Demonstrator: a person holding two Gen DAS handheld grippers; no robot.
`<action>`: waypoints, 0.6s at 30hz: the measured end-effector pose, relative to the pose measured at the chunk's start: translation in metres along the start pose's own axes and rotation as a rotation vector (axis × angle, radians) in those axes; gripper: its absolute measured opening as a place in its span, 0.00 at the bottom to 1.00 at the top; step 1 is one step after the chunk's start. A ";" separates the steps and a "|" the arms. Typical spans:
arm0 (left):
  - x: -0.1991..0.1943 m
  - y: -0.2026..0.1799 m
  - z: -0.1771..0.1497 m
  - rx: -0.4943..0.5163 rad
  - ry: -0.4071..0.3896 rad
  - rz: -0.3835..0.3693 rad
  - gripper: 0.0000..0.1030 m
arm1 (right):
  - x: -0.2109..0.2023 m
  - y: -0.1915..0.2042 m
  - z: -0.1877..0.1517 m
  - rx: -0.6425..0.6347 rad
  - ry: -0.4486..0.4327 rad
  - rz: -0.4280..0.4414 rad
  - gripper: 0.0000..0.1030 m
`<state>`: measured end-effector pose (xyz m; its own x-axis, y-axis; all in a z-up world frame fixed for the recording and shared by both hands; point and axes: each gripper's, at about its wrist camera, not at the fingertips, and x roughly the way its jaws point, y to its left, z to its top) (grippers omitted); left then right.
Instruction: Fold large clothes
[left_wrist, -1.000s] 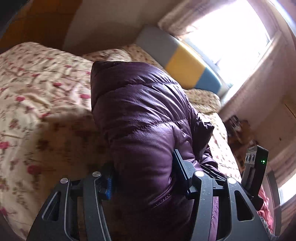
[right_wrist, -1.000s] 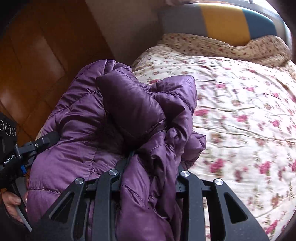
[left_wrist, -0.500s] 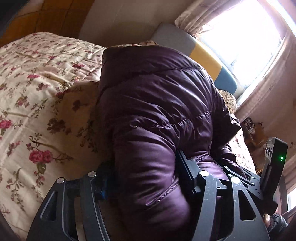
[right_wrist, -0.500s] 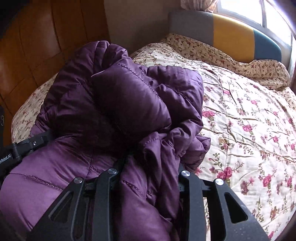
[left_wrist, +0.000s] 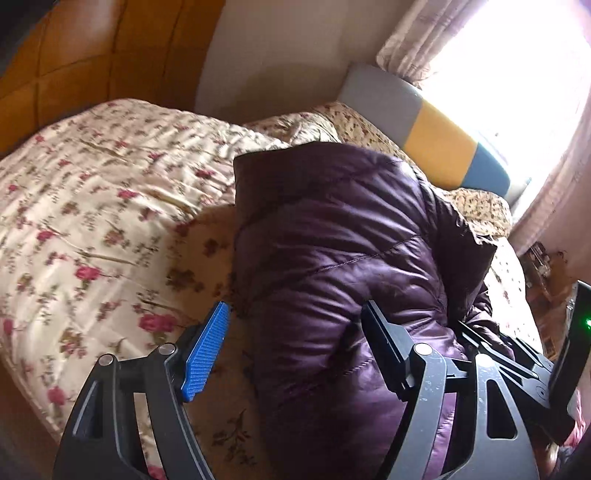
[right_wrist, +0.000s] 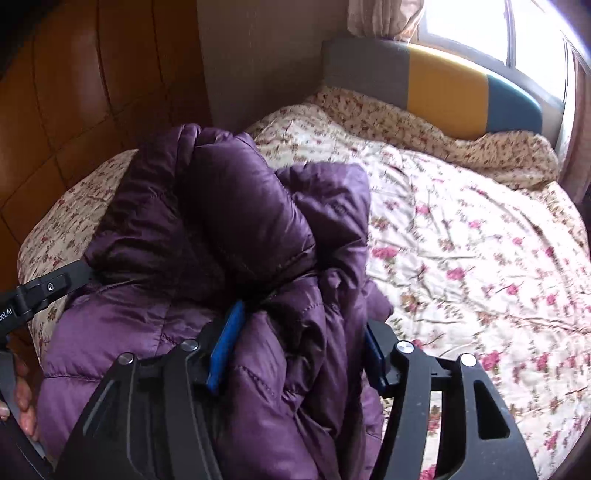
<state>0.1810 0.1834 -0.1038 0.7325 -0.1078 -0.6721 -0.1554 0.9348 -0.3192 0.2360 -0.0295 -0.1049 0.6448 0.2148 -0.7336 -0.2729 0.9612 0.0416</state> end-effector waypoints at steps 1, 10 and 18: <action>-0.004 -0.001 0.001 0.003 -0.010 0.012 0.71 | -0.004 0.001 0.001 0.000 -0.007 -0.003 0.56; -0.019 -0.009 0.003 -0.014 -0.040 0.027 0.71 | -0.039 0.024 0.031 -0.055 -0.138 -0.005 0.50; -0.024 -0.025 0.003 0.033 -0.062 0.042 0.71 | -0.016 0.034 0.048 -0.056 -0.121 -0.034 0.46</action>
<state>0.1691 0.1638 -0.0774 0.7653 -0.0481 -0.6418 -0.1655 0.9490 -0.2684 0.2508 0.0078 -0.0592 0.7346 0.2052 -0.6468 -0.2869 0.9577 -0.0220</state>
